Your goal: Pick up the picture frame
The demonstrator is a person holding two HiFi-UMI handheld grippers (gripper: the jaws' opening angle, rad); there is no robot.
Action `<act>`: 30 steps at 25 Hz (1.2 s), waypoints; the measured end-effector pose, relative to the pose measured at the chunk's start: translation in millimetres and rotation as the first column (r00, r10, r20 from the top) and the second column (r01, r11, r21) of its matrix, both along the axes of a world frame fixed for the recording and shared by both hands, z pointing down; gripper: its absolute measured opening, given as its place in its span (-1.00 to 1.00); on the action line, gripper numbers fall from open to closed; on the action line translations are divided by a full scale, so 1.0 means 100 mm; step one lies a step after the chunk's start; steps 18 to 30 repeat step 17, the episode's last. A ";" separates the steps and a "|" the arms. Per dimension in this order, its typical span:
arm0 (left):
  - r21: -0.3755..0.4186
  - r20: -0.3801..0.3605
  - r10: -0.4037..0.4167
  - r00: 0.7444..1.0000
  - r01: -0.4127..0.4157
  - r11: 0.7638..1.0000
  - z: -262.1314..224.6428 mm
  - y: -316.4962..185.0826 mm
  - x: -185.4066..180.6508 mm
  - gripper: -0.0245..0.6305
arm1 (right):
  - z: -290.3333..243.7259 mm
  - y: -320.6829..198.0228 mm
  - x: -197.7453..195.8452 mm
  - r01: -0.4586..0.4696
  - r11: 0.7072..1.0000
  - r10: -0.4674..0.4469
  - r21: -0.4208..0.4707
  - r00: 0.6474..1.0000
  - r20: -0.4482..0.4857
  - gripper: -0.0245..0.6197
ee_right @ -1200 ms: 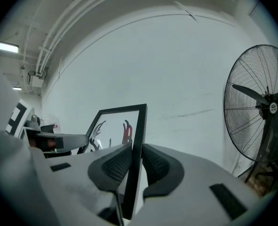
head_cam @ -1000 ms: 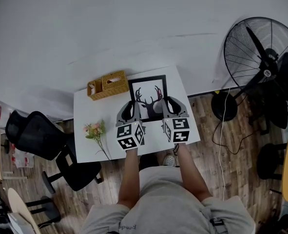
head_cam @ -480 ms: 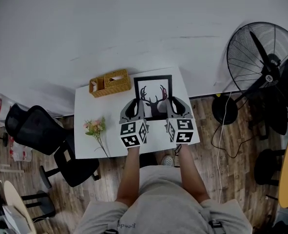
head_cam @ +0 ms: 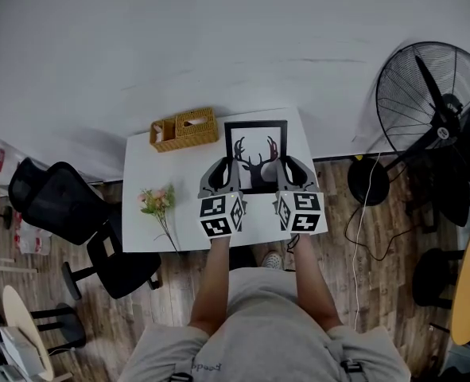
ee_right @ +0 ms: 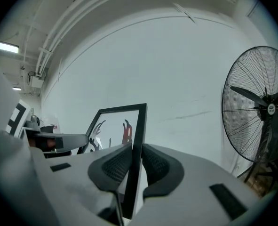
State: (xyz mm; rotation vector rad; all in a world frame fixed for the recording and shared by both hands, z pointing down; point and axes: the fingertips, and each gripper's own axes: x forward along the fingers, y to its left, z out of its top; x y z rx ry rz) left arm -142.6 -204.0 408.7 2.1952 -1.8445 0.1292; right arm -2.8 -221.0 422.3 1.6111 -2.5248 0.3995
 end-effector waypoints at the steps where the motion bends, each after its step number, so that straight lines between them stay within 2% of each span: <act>1: 0.000 -0.001 -0.001 1.000 0.001 1.000 0.00 0.01 -0.01 -0.66 | 0.00 0.01 -0.01 0.001 1.000 -0.001 0.000 1.000 0.000 -0.69; 30: -0.012 0.001 -0.008 1.000 0.008 1.000 0.06 0.02 -0.03 -0.66 | 0.06 0.02 -0.03 0.013 1.000 -0.013 -0.012 1.000 -0.004 -0.69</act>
